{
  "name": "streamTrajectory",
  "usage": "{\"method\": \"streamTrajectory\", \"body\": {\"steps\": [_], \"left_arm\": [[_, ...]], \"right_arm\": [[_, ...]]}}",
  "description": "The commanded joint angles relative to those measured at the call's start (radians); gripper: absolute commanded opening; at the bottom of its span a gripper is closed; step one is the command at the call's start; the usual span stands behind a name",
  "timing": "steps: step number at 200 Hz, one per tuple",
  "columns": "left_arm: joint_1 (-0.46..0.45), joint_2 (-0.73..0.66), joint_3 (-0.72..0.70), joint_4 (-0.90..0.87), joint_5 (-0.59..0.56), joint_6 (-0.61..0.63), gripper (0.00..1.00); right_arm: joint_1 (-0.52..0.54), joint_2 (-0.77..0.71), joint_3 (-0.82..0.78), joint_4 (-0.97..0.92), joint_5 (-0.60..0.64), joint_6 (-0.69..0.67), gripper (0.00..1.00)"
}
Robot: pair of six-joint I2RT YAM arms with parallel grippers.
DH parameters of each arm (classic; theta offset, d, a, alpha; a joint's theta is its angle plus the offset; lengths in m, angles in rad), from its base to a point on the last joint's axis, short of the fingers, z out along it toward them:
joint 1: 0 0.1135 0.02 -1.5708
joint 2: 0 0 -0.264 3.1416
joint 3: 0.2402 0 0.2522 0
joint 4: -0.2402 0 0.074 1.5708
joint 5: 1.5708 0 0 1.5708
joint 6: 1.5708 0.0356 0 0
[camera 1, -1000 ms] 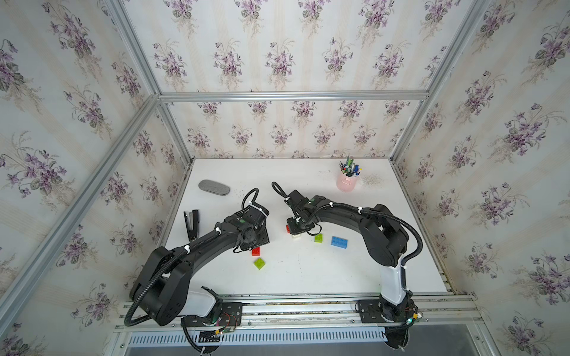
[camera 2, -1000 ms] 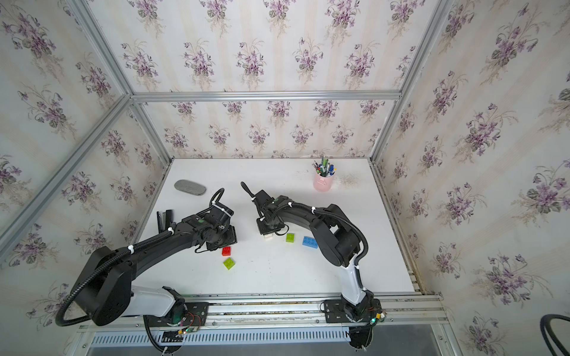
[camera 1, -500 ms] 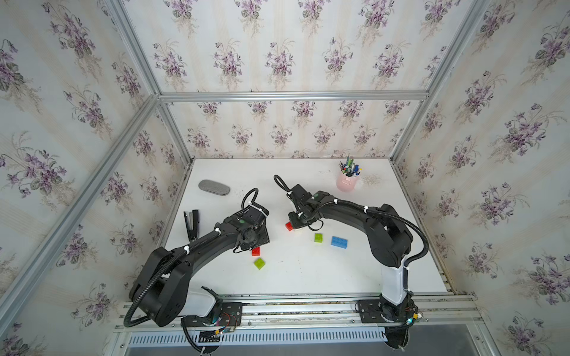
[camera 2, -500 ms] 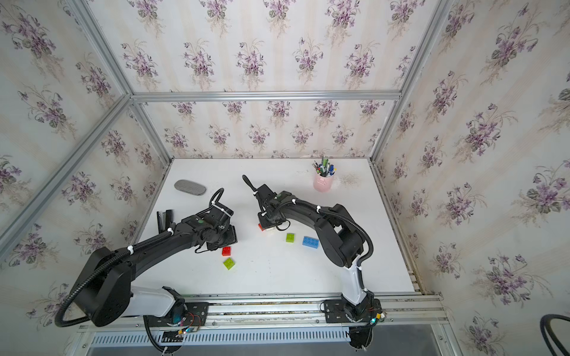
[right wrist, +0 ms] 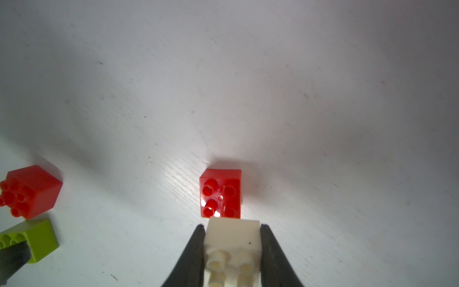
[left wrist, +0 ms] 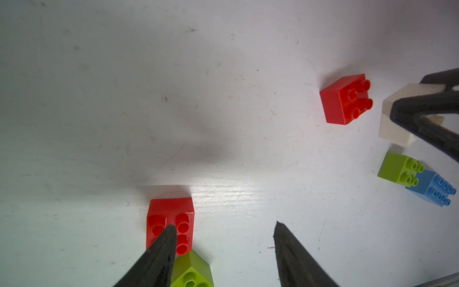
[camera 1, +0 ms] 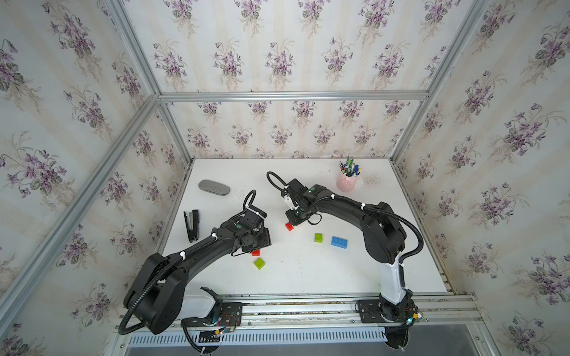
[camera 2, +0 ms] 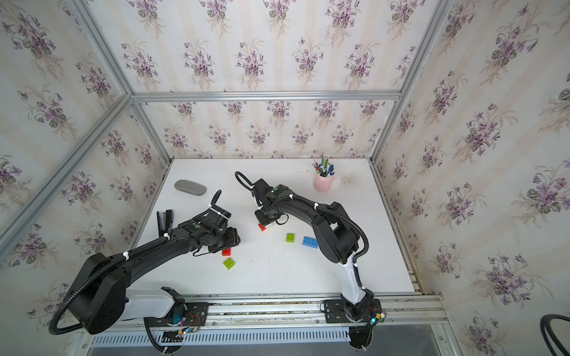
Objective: Assemble the letter y with lego
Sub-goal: Assemble the lego brick with the lego brick.
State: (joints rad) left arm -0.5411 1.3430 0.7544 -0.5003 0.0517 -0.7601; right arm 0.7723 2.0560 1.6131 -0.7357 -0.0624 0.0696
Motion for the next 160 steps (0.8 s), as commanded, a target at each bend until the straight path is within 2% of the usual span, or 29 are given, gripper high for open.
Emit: {"method": "streamTrajectory", "body": {"steps": [1, 160], "left_arm": [[0.000, -0.005, -0.004, 0.020, 0.011, 0.008, 0.64], [0.001, -0.007, -0.026, 0.059, 0.049, 0.008, 0.66]], "right_arm": [[0.000, 0.015, 0.019, -0.041, -0.018, -0.065, 0.28], [0.014, 0.067, 0.048, -0.051, -0.016, -0.062, 0.28]]}}
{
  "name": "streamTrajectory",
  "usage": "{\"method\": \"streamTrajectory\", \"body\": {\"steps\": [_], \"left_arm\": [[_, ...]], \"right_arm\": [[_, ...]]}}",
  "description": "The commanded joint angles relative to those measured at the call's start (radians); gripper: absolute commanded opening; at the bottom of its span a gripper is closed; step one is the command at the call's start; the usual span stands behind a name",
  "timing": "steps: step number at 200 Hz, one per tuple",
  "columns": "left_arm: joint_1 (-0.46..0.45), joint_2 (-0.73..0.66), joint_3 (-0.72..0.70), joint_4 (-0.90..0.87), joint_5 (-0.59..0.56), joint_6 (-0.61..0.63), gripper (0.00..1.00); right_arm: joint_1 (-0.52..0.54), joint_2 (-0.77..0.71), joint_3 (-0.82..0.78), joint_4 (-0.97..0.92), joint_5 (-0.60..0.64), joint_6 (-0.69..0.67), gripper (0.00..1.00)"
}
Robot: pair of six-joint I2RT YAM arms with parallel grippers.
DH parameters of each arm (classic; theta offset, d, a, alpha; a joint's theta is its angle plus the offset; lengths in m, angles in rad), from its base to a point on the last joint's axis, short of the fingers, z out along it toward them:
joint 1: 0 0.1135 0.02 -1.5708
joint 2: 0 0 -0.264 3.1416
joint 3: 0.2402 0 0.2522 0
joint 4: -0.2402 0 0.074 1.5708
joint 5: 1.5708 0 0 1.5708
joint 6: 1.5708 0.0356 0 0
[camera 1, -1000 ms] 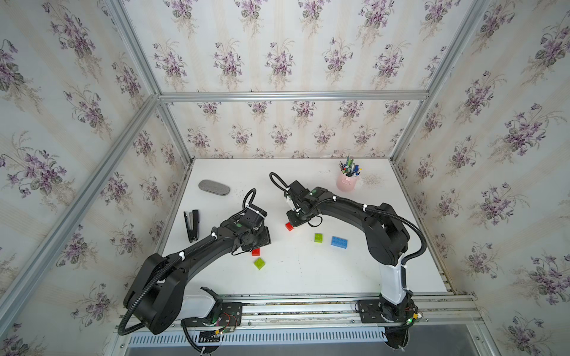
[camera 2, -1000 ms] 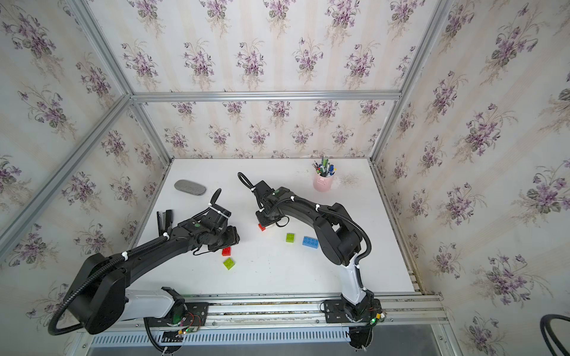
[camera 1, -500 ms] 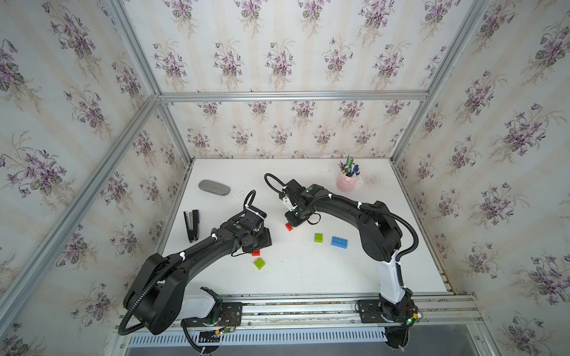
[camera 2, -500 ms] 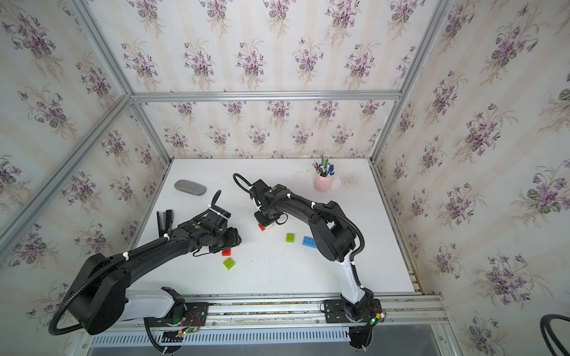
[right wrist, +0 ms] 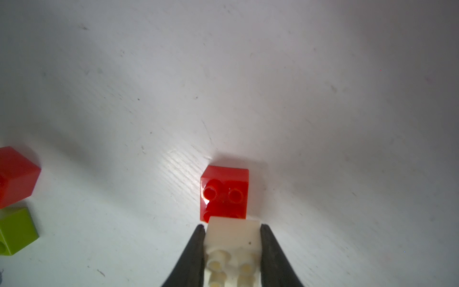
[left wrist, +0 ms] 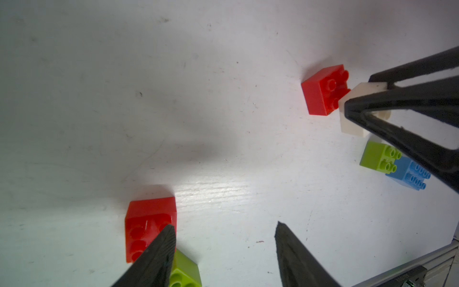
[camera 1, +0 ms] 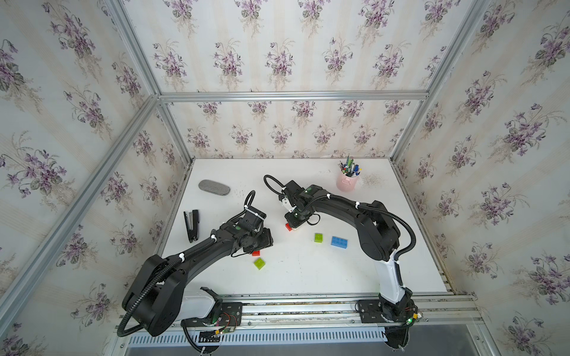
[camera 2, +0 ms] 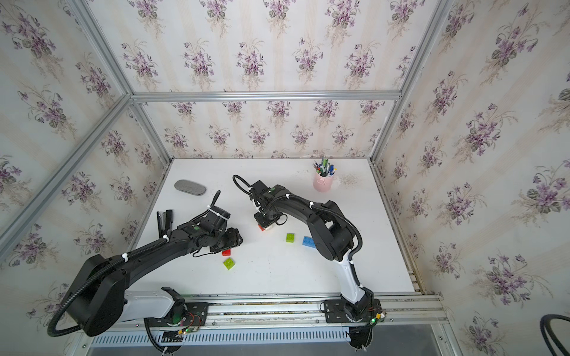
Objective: Assemble the letter y with lego
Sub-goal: Assemble the lego brick with the lego brick.
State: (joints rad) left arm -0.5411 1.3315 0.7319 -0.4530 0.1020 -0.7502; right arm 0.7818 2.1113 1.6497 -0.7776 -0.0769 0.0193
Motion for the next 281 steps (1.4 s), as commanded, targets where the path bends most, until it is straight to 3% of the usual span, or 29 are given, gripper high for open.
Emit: {"method": "streamTrajectory", "body": {"steps": [1, 110, 185, 281], "left_arm": [[0.000, 0.004, -0.003, 0.011, -0.001, -0.001, 0.66], [0.001, 0.014, -0.008, 0.013, -0.010, -0.002, 0.66], [0.000, 0.007, -0.023, 0.016, -0.015, -0.009, 0.66], [0.001, -0.004, -0.037, 0.017, -0.021, -0.020, 0.66]], "right_arm": [[0.005, 0.012, 0.011, -0.009, -0.001, -0.012, 0.28], [0.020, 0.053, 0.053, -0.076, 0.056, -0.025, 0.28], [0.025, 0.158, 0.125, -0.182, 0.085, 0.001, 0.25], [0.027, 0.177, 0.108, -0.157, 0.070, 0.001, 0.22]]}}
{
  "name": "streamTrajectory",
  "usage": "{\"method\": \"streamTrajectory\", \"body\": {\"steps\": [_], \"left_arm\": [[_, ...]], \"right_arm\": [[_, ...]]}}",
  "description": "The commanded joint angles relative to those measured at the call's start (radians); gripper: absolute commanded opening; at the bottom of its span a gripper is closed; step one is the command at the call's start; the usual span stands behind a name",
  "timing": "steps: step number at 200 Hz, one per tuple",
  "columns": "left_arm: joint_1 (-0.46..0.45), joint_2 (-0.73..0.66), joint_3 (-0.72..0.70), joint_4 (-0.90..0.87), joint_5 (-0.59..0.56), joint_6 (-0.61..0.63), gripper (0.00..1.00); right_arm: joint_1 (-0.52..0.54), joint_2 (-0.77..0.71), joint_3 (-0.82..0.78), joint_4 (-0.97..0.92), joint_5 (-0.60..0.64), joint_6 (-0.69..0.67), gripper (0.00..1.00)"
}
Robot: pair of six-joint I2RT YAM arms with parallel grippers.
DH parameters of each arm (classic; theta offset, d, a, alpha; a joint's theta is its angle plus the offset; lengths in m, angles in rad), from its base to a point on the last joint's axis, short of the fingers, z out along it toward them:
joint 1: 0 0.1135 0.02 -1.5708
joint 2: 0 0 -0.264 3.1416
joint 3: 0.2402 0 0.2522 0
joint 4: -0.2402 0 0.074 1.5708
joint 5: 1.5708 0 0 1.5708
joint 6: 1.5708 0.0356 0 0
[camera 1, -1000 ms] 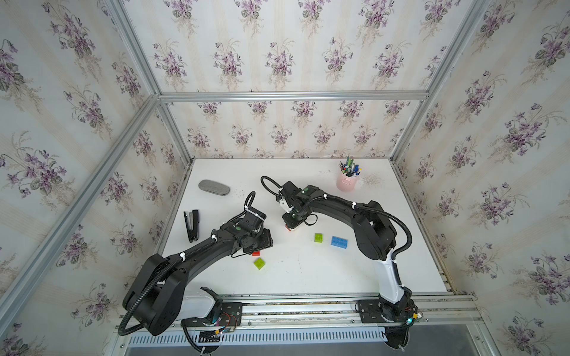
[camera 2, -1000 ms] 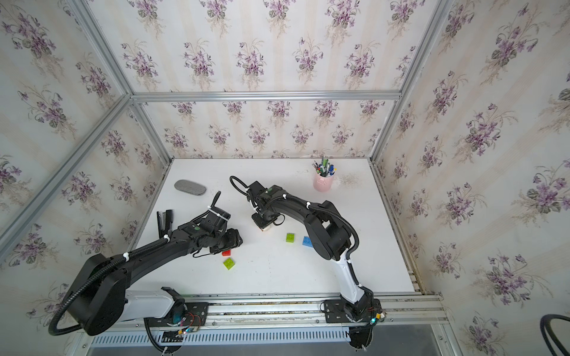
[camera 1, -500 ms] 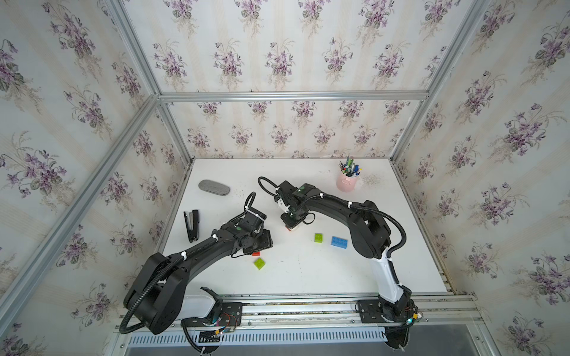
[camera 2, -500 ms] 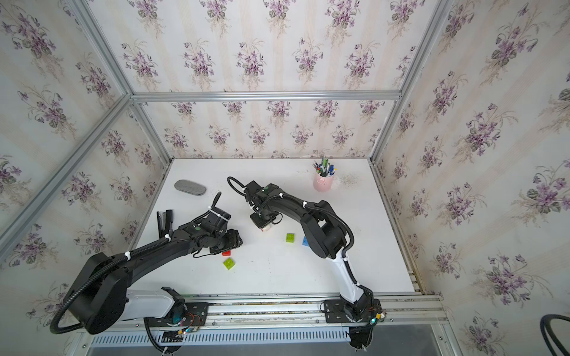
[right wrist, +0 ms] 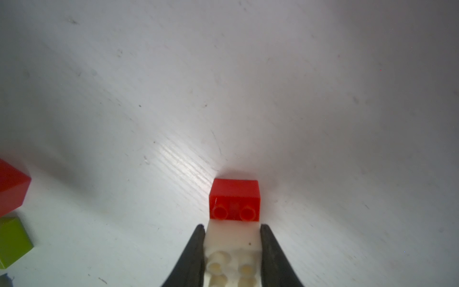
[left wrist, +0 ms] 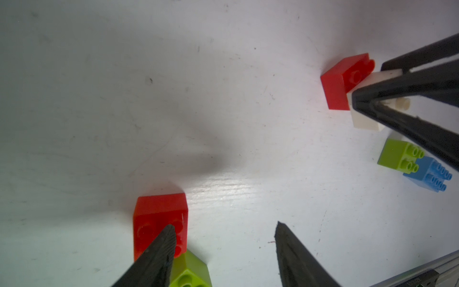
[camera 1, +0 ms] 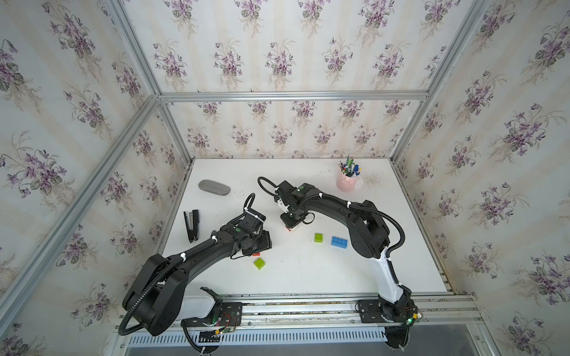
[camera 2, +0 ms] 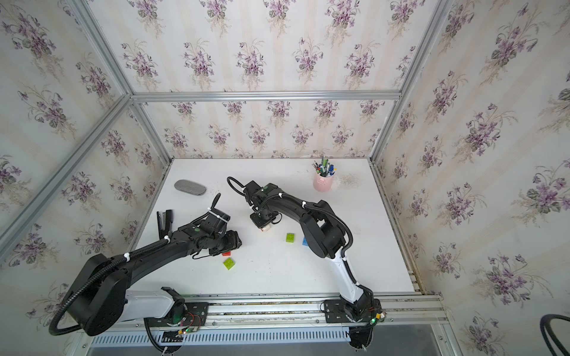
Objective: Assemble the letter y with lego
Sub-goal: Assemble the lego brick with the lego brick.
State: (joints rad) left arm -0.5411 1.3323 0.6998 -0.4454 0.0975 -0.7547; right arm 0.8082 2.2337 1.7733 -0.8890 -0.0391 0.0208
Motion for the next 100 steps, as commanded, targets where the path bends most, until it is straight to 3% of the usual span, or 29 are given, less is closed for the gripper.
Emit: {"method": "streamTrajectory", "body": {"steps": [1, 72, 100], "left_arm": [[0.000, -0.005, -0.005, 0.010, -0.016, -0.015, 0.66], [0.000, -0.011, -0.006, 0.010, -0.019, -0.021, 0.66], [0.001, -0.018, -0.007, 0.010, -0.019, -0.022, 0.66]], "right_arm": [[0.001, 0.054, -0.015, -0.046, 0.032, -0.001, 0.22], [0.002, 0.102, 0.147, -0.071, 0.039, 0.008, 0.25], [0.001, 0.112, 0.198, -0.080, 0.038, 0.012, 0.32]]}}
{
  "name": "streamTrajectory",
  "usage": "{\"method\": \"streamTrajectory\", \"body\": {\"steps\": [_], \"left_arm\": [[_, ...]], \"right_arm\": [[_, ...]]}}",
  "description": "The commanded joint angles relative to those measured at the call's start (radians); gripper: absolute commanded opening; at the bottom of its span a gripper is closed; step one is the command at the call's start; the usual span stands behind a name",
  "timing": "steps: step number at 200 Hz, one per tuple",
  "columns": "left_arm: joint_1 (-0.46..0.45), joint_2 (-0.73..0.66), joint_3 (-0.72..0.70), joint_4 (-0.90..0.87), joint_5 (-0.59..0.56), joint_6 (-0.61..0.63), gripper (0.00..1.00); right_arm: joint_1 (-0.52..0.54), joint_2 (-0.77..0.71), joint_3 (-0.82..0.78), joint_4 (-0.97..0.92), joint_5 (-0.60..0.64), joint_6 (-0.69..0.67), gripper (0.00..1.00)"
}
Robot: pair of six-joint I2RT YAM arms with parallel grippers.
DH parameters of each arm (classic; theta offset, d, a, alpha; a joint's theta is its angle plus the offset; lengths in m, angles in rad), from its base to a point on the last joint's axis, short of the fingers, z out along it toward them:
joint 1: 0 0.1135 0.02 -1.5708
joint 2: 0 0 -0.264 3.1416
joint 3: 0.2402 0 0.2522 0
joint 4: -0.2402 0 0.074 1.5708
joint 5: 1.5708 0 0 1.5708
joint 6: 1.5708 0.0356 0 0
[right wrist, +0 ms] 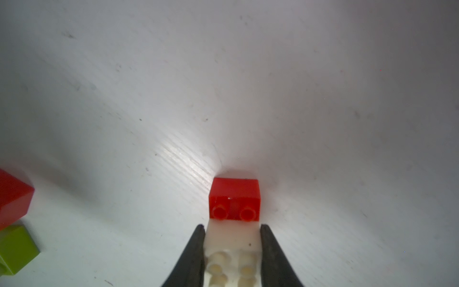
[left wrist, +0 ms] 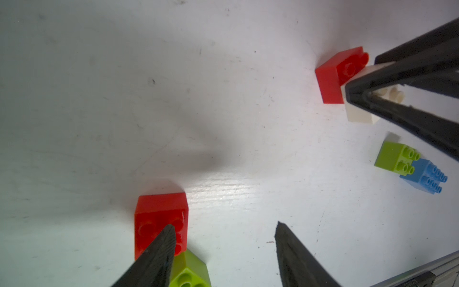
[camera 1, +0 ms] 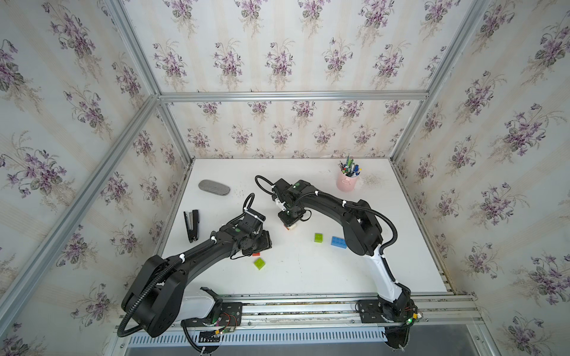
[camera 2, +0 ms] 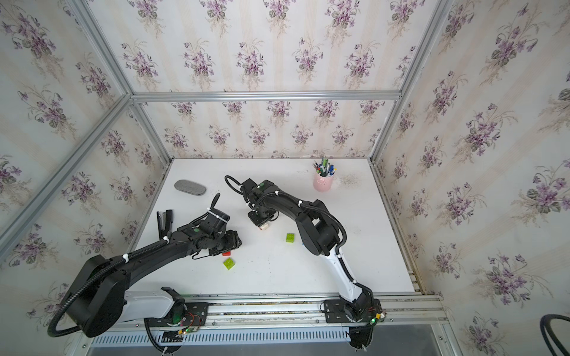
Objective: Assemble the letter y with lego
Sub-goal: Assemble the lego brick with the lego brick.
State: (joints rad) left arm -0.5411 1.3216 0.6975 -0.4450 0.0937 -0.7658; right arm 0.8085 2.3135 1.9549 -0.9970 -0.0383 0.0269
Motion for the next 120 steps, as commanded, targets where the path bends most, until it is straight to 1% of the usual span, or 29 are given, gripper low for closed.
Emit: {"method": "streamTrajectory", "body": {"steps": [1, 25, 47, 85, 120], "left_arm": [[0.000, -0.008, -0.004, 0.009, -0.015, -0.012, 0.66], [0.001, -0.011, -0.004, 0.009, -0.015, -0.012, 0.66], [0.001, -0.011, -0.003, 0.009, -0.015, -0.014, 0.66], [0.001, -0.016, 0.001, 0.009, -0.011, -0.013, 0.66], [0.001, -0.019, 0.003, 0.003, -0.006, -0.006, 0.66]], "right_arm": [[0.001, 0.032, 0.017, 0.029, 0.037, 0.006, 0.32], [0.001, 0.016, 0.021, 0.034, 0.037, 0.011, 0.46], [0.001, 0.000, 0.021, 0.038, 0.037, 0.016, 0.54], [0.001, -0.044, -0.002, 0.060, 0.049, 0.031, 0.56], [-0.009, -0.163, -0.124, 0.128, 0.074, 0.061, 0.56]]}}
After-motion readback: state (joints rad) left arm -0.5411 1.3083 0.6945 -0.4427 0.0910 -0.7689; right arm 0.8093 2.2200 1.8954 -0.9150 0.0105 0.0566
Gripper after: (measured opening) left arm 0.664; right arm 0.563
